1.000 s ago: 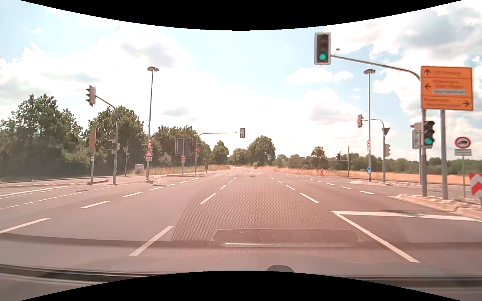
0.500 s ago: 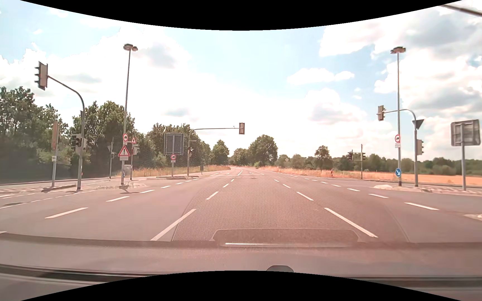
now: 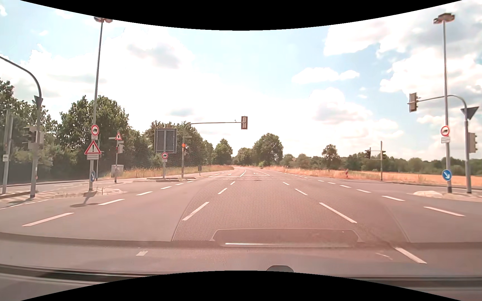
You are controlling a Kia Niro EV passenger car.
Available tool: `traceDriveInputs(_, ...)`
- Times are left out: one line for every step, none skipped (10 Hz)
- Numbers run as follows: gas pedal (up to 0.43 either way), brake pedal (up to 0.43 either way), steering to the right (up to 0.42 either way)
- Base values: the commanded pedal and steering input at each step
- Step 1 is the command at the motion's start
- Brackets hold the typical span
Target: Follow the waypoints while adhering to traffic rules and regulations
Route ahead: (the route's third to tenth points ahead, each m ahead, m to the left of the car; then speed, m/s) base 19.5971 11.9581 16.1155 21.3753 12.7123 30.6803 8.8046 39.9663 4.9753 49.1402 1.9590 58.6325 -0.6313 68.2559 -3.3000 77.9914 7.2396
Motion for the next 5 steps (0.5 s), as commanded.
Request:
traceDriveInputs(0.0, 0.238, -0.066)
traceDriveInputs(0.0, 0.232, -0.084)
traceDriveInputs(0.0, 0.226, -0.099)
traceDriveInputs(0.0, 0.213, -0.121)
traceDriveInputs(0.0, 0.201, -0.137)
